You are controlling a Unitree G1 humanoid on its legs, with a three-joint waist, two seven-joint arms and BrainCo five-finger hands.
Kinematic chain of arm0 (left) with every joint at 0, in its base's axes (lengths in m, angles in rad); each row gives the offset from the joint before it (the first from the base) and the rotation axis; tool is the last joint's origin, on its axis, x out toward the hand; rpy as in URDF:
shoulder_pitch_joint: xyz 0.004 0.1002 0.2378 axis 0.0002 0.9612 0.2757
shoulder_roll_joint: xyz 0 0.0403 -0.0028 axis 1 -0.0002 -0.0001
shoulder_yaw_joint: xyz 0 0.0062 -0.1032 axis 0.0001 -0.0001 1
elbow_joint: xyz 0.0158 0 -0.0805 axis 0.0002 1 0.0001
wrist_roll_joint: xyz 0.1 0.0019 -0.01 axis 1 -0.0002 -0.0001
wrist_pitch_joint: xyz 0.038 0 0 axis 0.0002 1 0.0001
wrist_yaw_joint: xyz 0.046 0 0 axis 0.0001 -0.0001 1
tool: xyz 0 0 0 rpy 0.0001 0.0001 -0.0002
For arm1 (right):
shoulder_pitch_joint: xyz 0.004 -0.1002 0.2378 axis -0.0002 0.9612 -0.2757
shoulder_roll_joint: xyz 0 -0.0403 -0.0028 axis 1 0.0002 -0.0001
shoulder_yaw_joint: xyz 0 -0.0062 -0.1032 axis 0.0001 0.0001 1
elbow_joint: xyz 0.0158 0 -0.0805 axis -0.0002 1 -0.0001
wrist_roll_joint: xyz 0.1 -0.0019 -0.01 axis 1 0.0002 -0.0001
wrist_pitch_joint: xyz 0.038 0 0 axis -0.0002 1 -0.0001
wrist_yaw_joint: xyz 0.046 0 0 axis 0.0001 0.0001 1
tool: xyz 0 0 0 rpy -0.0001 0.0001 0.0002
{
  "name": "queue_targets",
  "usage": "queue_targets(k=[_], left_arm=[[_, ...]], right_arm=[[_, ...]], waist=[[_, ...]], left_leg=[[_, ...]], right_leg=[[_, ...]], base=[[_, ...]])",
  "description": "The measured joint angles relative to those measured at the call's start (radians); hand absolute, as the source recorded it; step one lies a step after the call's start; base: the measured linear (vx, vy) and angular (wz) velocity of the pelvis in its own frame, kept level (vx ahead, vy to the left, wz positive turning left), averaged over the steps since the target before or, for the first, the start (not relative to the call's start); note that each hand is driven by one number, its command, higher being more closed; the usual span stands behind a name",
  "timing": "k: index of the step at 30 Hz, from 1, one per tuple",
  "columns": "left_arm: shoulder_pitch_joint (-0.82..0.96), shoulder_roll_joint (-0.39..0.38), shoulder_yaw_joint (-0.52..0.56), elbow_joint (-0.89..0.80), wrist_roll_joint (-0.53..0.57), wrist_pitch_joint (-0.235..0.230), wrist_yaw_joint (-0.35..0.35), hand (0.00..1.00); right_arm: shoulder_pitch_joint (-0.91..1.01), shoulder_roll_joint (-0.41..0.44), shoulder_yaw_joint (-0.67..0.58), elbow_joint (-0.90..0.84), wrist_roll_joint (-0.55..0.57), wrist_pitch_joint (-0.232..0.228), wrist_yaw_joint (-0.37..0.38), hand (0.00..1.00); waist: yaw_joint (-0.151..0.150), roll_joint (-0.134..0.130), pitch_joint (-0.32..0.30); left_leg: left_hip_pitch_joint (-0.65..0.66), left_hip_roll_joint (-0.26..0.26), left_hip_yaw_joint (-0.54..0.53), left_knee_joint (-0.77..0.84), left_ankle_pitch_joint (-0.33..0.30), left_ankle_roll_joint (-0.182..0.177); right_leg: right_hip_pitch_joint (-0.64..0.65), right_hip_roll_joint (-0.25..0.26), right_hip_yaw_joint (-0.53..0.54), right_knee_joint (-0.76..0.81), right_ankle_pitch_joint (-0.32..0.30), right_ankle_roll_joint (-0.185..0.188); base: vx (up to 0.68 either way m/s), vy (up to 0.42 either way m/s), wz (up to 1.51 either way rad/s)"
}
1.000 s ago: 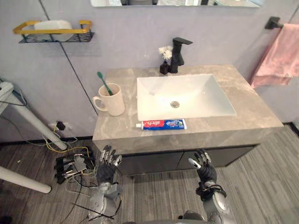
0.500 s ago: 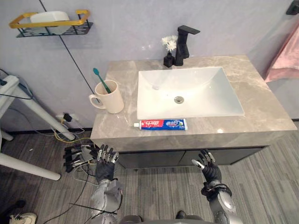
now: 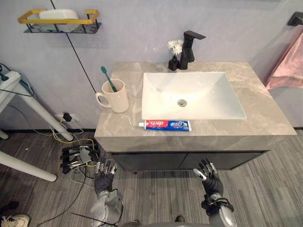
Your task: Organize washtable
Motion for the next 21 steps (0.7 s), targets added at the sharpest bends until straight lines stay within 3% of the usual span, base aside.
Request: queue_targets(k=[3, 6, 8, 10, 16, 21], left_arm=[[-0.053, 0.012, 0.02, 0.035, 0.003, 0.013, -0.002, 0.0], [-0.082, 0.038, 0.041, 0.035, 0.027, 0.02, -0.007, 0.0], [-0.095, 0.068, 0.047, 0.037, 0.033, 0.02, -0.024, 0.0], [-0.101, 0.082, 0.046, 0.058, 0.052, 0.019, -0.036, 0.0], [-0.108, 0.095, 0.032, 0.101, 0.069, 0.02, -0.062, 0.0], [-0.106, 0.098, -0.002, 0.102, 0.069, 0.021, -0.09, 0.0]], right_arm=[[-0.05, 0.003, -0.165, 0.051, 0.016, 0.008, -0.026, 0.0], [-0.108, -0.009, -0.421, 0.037, 0.011, 0.004, -0.079, 0.0], [-0.145, -0.054, -0.588, -0.015, -0.026, -0.004, -0.132, 0.0], [-0.173, -0.111, -0.67, -0.062, -0.057, -0.02, -0.162, 0.0], [-0.365, -0.31, -0.718, -0.119, -0.109, -0.06, -0.203, 0.0], [-0.501, -0.476, -0.604, -0.12, -0.134, -0.061, -0.211, 0.0]], waist=[[-0.001, -0.015, 0.011], [-0.003, -0.033, 0.02], [-0.004, -0.042, 0.025], [-0.008, -0.044, 0.025], [-0.013, -0.051, 0.028], [0.0, -0.052, 0.029]], left_leg=[[0.002, -0.008, 0.0, -0.024, 0.0, -0.01], [0.001, -0.02, -0.004, -0.03, -0.003, -0.012], [0.001, -0.028, -0.02, -0.034, -0.003, -0.012], [0.001, -0.035, -0.031, -0.035, -0.003, -0.012], [-0.016, -0.052, -0.061, -0.032, -0.002, -0.011], [-0.034, -0.052, -0.098, -0.018, -0.002, -0.011]], right_leg=[[-0.005, -0.007, -0.001, -0.001, 0.009, 0.009], [-0.004, -0.02, -0.002, 0.007, 0.016, 0.02], [-0.004, -0.03, -0.005, 0.016, 0.019, 0.025], [-0.004, -0.038, -0.009, 0.022, 0.021, 0.029], [-0.006, -0.055, -0.033, 0.025, 0.026, 0.037], [-0.007, -0.056, -0.06, 0.025, 0.026, 0.037]], base=[[0.0, 0.076, 0.01], [0.0, 0.08, 0.06], [0.01, 0.087, 0.16], [0.01, 0.071, 0.14], [-0.01, 0.051, 0.16], [0.01, 0.006, 0.22]])
